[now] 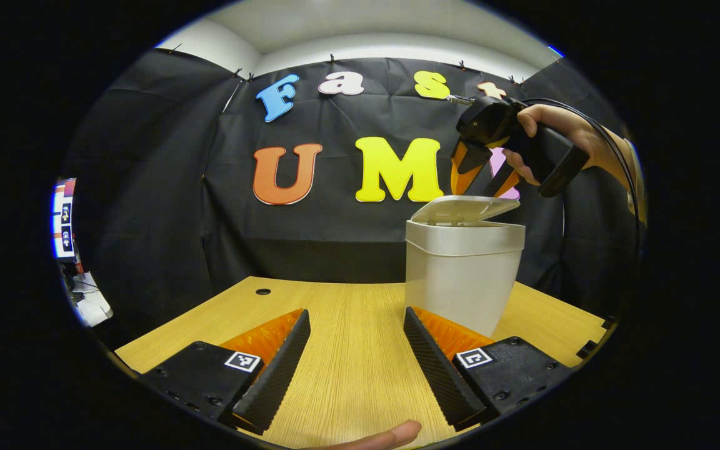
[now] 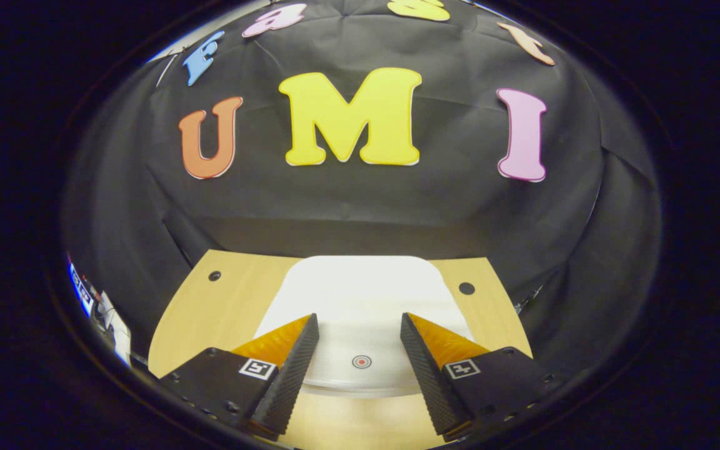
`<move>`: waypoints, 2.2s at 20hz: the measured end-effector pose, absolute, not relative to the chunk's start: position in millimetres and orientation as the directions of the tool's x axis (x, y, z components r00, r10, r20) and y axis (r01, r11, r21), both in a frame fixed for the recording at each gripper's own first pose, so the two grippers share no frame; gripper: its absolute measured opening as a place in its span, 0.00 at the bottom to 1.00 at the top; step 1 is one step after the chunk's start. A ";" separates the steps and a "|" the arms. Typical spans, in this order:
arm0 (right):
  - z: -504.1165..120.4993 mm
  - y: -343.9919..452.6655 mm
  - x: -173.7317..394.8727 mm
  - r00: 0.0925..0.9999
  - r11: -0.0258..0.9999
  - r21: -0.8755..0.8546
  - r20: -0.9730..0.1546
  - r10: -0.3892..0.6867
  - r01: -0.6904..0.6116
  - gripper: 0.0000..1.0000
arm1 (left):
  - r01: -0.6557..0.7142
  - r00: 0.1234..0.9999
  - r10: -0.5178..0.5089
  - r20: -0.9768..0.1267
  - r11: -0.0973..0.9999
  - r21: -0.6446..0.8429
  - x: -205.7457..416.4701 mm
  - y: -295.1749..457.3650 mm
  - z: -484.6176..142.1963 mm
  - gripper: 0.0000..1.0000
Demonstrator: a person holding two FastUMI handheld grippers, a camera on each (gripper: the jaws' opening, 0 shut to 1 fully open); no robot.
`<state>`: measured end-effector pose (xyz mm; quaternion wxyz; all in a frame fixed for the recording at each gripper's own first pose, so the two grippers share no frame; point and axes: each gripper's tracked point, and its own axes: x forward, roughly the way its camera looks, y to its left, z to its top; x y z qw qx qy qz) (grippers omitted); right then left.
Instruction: Press the lid of the desktop garbage bin to open it, pick up the crumpled paper on the desktop and throw it into the bin, then pick up the pop can on the desktop and drop it into the bin, and finally close the garbage bin lid.
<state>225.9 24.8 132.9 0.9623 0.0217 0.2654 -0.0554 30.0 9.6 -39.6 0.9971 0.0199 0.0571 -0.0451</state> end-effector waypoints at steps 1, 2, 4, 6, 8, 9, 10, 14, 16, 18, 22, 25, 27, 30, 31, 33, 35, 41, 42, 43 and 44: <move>126.9 24.1 226.0 0.842 0.992 0.023 -0.533 -0.090 0.121 0.83 | 0.092 0.990 -0.087 -0.114 0.995 0.036 30.6 10.2 -39.3 0.98; 120.6 22.9 225.3 0.830 0.993 0.015 -0.551 -0.088 0.115 0.83 | 0.092 0.990 -0.087 -0.111 0.995 0.038 29.5 10.1 -39.1 0.98; 110.1 22.7 221.7 0.815 0.996 -0.013 -0.574 -0.077 0.085 0.84 | 0.094 0.990 -0.089 -0.110 0.995 0.036 30.1 8.9 -38.7 0.98; 111.1 21.8 223.0 0.826 0.996 0.000 -0.560 -0.071 0.085 0.84 | 0.095 0.989 -0.090 -0.118 0.995 0.030 32.1 9.1 -42.5 0.98; 110.5 22.3 222.1 0.835 0.996 0.003 -0.546 -0.070 0.086 0.85 | 0.093 0.987 -0.089 -0.133 0.995 0.024 32.8 8.5 -45.8 0.98; 109.6 22.9 220.9 0.844 0.997 -0.012 -0.532 -0.071 0.076 0.85 | 0.091 0.987 -0.087 -0.137 0.996 0.024 32.1 8.5 -46.6 0.98; 108.0 21.7 222.4 0.856 0.998 -0.028 -0.513 -0.070 0.064 0.86 | 0.089 0.987 -0.085 -0.134 0.996 0.026 32.1 9.6 -45.8 0.98; 102.5 23.8 220.9 0.902 0.998 -0.014 -0.428 -0.054 0.053 0.90 | 0.060 0.992 -0.052 -0.117 0.997 0.058 29.8 15.6 -40.4 0.97; 97.2 22.7 219.4 0.919 0.999 -0.030 -0.392 -0.052 0.043 0.92 | 0.062 0.993 -0.055 -0.104 0.996 0.066 29.0 13.6 -36.5 0.98; 94.6 22.5 219.7 0.934 0.999 -0.015 -0.357 -0.034 0.030 0.92 | 0.063 0.994 -0.056 -0.099 0.996 0.067 28.4 12.2 -35.6 0.97; 96.0 21.8 217.6 0.959 1.000 -0.021 -0.282 -0.027 0.022 0.92 | 0.069 0.992 -0.063 -0.108 0.996 0.062 26.8 5.5 -37.0 0.98; 100.5 24.1 218.1 0.980 0.999 -0.045 -0.195 -0.028 0.019 0.92 | 0.076 0.993 -0.069 -0.096 0.995 0.069 24.2 1.5 -32.8 0.97; 103.4 25.2 218.5 0.994 0.996 -0.091 -0.110 -0.017 0.007 0.96 | 0.071 0.995 -0.064 -0.080 0.995 0.076 22.3 2.4 -28.3 0.97; 102.2 22.9 207.4 0.999 0.994 -0.110 -0.024 -0.028 0.025 0.94 | 0.058 0.996 -0.053 -0.066 0.995 0.079 22.8 5.8 -26.0 0.97; 102.7 21.6 201.2 0.999 0.992 -0.122 0.010 -0.040 0.041 0.95 | 0.058 0.996 -0.053 -0.068 0.995 0.076 24.1 5.4 -26.8 0.97; 102.8 20.5 189.1 0.994 0.983 -0.162 0.080 -0.068 0.081 0.95 | 0.059 0.996 -0.053 -0.074 0.996 0.069 25.0 5.7 -30.2 0.97; 101.4 25.2 172.5 0.988 0.975 -0.199 0.133 -0.076 0.102 0.95 | 0.053 0.995 -0.048 -0.083 0.997 0.061 26.6 7.6 -32.6 0.97; 65.9 29.2 105.1 0.989 0.990 -0.130 0.144 -0.035 0.054 0.95 | 0.049 0.996 -0.046 -0.073 0.998 0.048 30.3 8.3 -33.2 0.97; 58.0 23.5 94.2 0.988 0.992 -0.116 0.147 -0.041 0.058 0.95 | 0.052 0.996 -0.049 -0.077 0.998 0.040 30.1 6.5 -35.1 0.97; 47.9 15.5 82.9 0.988 0.992 -0.103 0.142 -0.053 0.068 0.98 | 0.058 0.996 -0.055 -0.077 0.998 0.038 29.5 4.9 -34.8 0.97; 38.8 8.6 72.5 0.989 0.993 -0.092 0.139 -0.058 0.071 0.95 | 0.063 0.996 -0.060 -0.072 0.997 0.040 28.3 3.3 -32.5 0.97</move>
